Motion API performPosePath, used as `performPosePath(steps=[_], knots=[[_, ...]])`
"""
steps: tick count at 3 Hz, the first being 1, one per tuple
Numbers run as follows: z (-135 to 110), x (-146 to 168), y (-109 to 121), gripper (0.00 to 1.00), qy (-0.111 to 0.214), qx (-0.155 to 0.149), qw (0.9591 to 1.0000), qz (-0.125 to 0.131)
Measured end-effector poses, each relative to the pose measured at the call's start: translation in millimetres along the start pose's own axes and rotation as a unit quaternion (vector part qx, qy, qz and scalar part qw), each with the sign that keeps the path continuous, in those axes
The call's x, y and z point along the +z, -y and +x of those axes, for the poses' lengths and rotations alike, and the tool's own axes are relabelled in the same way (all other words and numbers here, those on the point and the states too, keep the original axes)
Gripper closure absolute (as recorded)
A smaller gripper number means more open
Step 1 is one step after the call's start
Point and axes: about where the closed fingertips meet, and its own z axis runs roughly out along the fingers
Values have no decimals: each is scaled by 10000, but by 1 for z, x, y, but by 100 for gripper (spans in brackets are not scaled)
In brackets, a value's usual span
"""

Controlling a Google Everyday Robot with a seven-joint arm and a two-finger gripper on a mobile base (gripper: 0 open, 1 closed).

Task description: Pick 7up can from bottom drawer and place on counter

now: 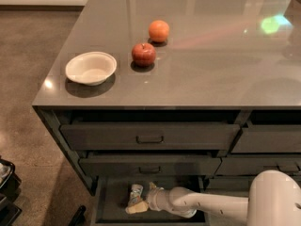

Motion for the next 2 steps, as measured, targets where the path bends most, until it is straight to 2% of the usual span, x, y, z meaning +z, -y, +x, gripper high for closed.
performPosePath(steps=[1, 2], knots=[[8, 1, 4, 0, -53, 156, 9997, 161], [10, 19, 20, 0, -128, 132, 9990, 419]])
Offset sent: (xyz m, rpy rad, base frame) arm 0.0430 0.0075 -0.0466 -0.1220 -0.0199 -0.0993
